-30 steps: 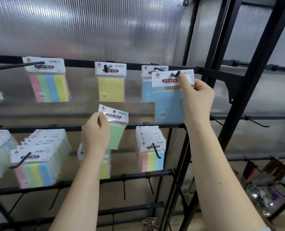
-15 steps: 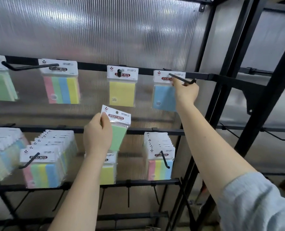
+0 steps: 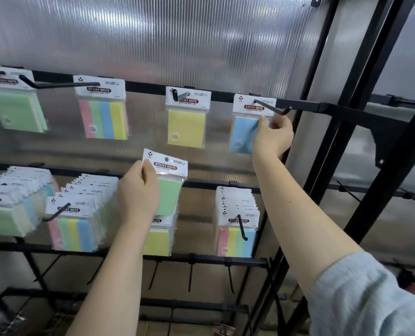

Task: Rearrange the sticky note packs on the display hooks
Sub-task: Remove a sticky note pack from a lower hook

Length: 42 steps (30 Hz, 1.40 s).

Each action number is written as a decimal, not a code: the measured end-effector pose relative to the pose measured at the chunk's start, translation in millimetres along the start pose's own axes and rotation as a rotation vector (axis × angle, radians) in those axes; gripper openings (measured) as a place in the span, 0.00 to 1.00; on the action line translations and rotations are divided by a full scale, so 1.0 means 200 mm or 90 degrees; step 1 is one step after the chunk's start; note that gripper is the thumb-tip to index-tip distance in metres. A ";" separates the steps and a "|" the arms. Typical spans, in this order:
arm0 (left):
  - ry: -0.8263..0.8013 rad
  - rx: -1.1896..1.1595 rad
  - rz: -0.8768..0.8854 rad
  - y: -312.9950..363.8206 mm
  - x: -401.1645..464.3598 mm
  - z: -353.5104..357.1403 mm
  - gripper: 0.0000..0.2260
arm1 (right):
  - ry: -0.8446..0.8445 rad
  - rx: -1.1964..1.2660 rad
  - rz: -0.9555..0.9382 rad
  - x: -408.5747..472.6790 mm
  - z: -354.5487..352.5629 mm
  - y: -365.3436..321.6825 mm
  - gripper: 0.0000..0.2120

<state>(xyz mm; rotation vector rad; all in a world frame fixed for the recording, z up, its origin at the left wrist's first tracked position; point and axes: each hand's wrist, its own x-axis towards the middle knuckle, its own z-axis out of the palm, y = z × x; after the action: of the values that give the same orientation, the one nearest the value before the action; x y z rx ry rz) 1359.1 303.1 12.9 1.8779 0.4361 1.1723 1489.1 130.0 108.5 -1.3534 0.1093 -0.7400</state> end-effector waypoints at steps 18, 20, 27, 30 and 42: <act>0.032 0.002 -0.111 -0.12 -0.02 -0.56 0.19 | -0.123 -0.050 0.108 -0.74 -0.12 0.19 0.07; 0.034 0.014 -0.103 -0.16 0.01 -0.67 0.18 | -0.149 -0.085 0.094 -0.89 -0.08 0.18 0.07; -0.014 0.032 -0.051 -0.39 0.20 -1.17 0.17 | -0.212 -0.128 0.027 -1.44 0.08 0.12 0.06; -0.029 0.044 -0.030 -0.46 0.28 -1.36 0.18 | -0.234 -0.191 0.025 -1.64 0.15 0.10 0.10; -0.043 -0.013 -0.007 -0.55 0.46 -1.69 0.19 | -0.399 -0.394 0.049 -1.97 0.28 0.09 0.17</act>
<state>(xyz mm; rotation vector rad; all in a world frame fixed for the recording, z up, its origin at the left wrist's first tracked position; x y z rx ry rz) 1130.9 590.2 40.8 1.8898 0.3958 1.0983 1219.3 389.1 -28.2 -2.1028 -0.1204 -0.1827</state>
